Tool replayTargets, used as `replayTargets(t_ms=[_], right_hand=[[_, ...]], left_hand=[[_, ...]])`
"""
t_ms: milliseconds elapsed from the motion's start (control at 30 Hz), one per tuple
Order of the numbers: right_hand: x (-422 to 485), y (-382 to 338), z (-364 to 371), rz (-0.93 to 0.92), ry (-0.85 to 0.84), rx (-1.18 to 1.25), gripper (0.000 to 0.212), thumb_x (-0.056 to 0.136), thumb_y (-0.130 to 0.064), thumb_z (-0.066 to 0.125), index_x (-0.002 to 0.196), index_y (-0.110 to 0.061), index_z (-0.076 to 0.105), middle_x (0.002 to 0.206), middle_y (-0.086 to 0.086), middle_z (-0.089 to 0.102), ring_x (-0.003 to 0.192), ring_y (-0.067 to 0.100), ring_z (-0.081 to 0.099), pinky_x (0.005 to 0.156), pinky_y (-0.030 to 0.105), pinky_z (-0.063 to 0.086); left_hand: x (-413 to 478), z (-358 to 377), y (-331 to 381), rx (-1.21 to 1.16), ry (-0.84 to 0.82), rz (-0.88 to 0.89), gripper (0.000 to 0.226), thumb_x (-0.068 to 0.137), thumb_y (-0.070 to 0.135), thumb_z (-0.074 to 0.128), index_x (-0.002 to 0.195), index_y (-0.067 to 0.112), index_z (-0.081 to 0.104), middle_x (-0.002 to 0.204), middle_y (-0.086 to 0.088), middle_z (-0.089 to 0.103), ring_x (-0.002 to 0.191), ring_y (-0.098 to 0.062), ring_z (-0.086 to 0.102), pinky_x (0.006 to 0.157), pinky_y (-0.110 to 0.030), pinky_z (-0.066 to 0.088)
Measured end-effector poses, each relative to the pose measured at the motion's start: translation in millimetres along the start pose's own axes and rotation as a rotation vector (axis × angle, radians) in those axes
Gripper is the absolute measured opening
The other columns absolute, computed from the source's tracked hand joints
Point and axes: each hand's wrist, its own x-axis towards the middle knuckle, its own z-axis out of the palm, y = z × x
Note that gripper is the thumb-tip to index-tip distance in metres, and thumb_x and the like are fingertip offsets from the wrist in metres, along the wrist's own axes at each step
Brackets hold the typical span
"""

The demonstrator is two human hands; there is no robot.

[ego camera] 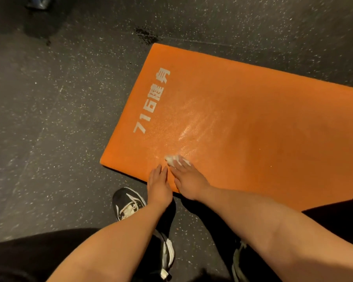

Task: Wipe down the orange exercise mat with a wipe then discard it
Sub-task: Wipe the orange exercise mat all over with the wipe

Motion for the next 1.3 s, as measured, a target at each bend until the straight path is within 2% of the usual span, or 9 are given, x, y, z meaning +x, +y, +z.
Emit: replayTargets(t_ms=[167,367,533,600,733,800,1000,1200,1300], right_hand=[[-15,5,9,-0.178,-0.094,-0.108,0.058,0.109,-0.036,0.028,0.163,-0.024,0.011,0.170,-0.001,-0.004,0.156,0.019,-0.011,0.127,0.047,0.004],[-22,-5,-8,0.197,0.081,-0.070,0.059,0.109,-0.034,0.025,0.163,-0.018,0.005,0.170,0.006,-0.006,0.156,0.027,-0.011,0.123,0.041,-0.007],[-36,-16,17,-0.182,-0.083,-0.135,0.062,0.107,-0.027,0.037,0.163,-0.022,0.010,0.170,0.003,-0.003,0.156,0.023,-0.007,0.128,0.044,0.001],[-34,-8,12,-0.204,-0.085,-0.161,0.058,0.109,-0.032,0.034,0.163,-0.026,0.014,0.170,0.001,0.001,0.157,0.022,-0.005,0.128,0.044,0.001],[-28,4,-9,0.150,0.069,-0.081,0.058,0.109,-0.037,0.026,0.163,-0.025,0.008,0.170,0.003,-0.006,0.156,0.024,-0.011,0.120,0.040,-0.008],[-27,1,-9,0.204,0.070,-0.076,0.061,0.109,-0.037,0.028,0.163,-0.021,0.004,0.169,0.005,-0.011,0.155,0.025,-0.015,0.122,0.042,-0.007],[-10,-1,-6,-0.114,-0.058,-0.150,0.061,0.108,-0.039,0.033,0.163,-0.022,0.012,0.170,0.000,-0.004,0.156,0.023,-0.009,0.127,0.048,0.002],[8,11,-33,0.335,0.115,-0.012,0.067,0.107,-0.037,0.032,0.163,-0.018,0.001,0.169,0.008,-0.012,0.154,0.029,-0.019,0.124,0.046,-0.003],[24,1,-27,0.017,0.000,-0.094,0.065,0.106,-0.037,0.037,0.163,-0.020,0.009,0.170,0.005,-0.003,0.155,0.028,-0.014,0.126,0.047,0.001]], left_hand=[[-8,-5,-15,-0.013,-0.066,0.055,0.073,0.089,-0.008,0.042,0.157,0.012,0.027,0.166,-0.009,0.014,0.154,-0.028,0.009,0.124,-0.032,0.004],[-9,-2,-5,-0.014,-0.092,0.009,0.075,0.090,-0.010,0.042,0.158,0.011,0.022,0.168,-0.009,0.005,0.155,-0.027,-0.003,0.122,-0.030,0.000],[-6,-5,-4,-0.152,-0.031,-0.055,0.056,0.100,0.003,0.042,0.155,0.013,0.035,0.166,-0.008,0.018,0.153,-0.025,0.011,0.121,-0.029,0.006],[-3,-6,-5,-0.161,-0.045,-0.065,0.056,0.100,0.002,0.041,0.155,0.014,0.035,0.166,-0.008,0.018,0.153,-0.024,0.011,0.121,-0.029,0.006],[-3,-7,-1,-0.072,-0.047,-0.049,0.059,0.100,-0.001,0.039,0.155,0.018,0.035,0.166,-0.005,0.016,0.152,-0.024,0.005,0.122,-0.034,0.008],[-5,-7,2,-0.067,-0.043,-0.059,0.063,0.097,-0.002,0.040,0.155,0.021,0.035,0.165,-0.005,0.016,0.151,-0.024,0.007,0.121,-0.034,0.010],[2,-14,4,0.009,-0.032,-0.062,0.059,0.098,0.009,0.043,0.155,0.023,0.035,0.159,-0.007,0.026,0.142,-0.029,0.021,0.117,-0.038,0.024],[10,-15,11,0.066,-0.030,-0.111,0.052,0.104,0.029,0.045,0.154,0.033,0.032,0.160,0.001,0.021,0.138,-0.028,0.023,0.114,-0.042,0.023],[19,-16,12,0.071,-0.026,-0.143,0.050,0.104,0.036,0.043,0.153,0.037,0.032,0.163,0.005,0.015,0.134,-0.028,0.024,0.110,-0.042,0.023]])
